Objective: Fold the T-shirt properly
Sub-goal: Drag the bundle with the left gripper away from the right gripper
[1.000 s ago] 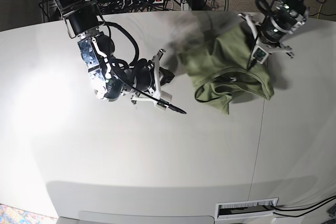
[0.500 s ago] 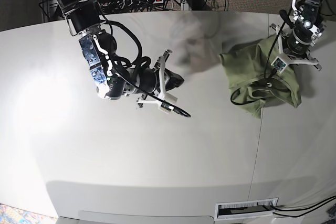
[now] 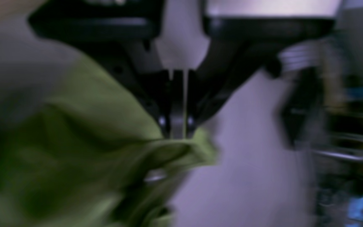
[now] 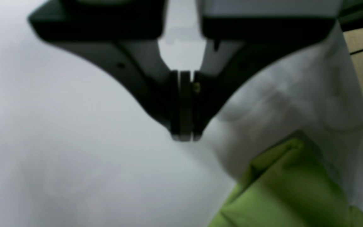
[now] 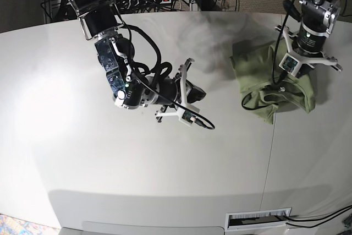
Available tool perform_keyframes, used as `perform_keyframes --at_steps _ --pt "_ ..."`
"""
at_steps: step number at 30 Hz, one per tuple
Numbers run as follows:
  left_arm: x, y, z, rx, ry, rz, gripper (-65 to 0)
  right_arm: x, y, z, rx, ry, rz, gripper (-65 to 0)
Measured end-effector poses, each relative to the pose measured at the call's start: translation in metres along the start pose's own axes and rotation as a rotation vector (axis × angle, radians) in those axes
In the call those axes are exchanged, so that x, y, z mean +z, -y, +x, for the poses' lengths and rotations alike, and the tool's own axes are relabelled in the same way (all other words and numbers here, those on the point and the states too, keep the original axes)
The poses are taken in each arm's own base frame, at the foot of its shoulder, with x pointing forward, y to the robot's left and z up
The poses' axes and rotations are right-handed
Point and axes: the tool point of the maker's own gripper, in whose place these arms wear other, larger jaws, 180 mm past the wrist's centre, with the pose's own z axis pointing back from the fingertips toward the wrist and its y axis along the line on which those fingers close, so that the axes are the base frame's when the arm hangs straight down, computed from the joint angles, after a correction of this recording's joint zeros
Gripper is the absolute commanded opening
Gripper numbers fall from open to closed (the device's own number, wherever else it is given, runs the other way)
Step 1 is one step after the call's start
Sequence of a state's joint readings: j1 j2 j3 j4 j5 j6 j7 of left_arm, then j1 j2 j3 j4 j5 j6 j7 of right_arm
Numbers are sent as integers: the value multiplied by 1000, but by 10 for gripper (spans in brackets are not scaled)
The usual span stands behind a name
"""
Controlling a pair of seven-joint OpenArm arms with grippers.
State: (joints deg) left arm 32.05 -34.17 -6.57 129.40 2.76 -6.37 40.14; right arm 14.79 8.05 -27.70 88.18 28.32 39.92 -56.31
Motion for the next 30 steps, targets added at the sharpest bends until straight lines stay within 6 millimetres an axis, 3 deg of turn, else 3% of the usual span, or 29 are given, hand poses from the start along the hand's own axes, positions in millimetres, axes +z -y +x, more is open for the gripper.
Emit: perform_keyframes --at_steps 3,4,9,13,19,22,30 --pt "1 16 22 103 139 -85 -650 -2 -1 4 3 8 0 -650" --pt "-3 16 20 119 135 -79 -650 -2 -2 5 3 13 2 -650" --pt "-38 16 -11 207 79 -62 -650 -8 -9 15 2 37 15 -650" --pt "-56 33 -27 283 40 -124 -650 -9 -11 18 1 44 21 -650" --pt "-58 63 -52 238 -21 -255 -650 -10 -11 18 7 38 14 -650" --pt "-61 70 -55 202 5 -303 -650 -10 -10 17 13 30 6 -650" --pt "-53 58 -70 49 19 -425 -650 -10 -9 17 13 28 5 -650"
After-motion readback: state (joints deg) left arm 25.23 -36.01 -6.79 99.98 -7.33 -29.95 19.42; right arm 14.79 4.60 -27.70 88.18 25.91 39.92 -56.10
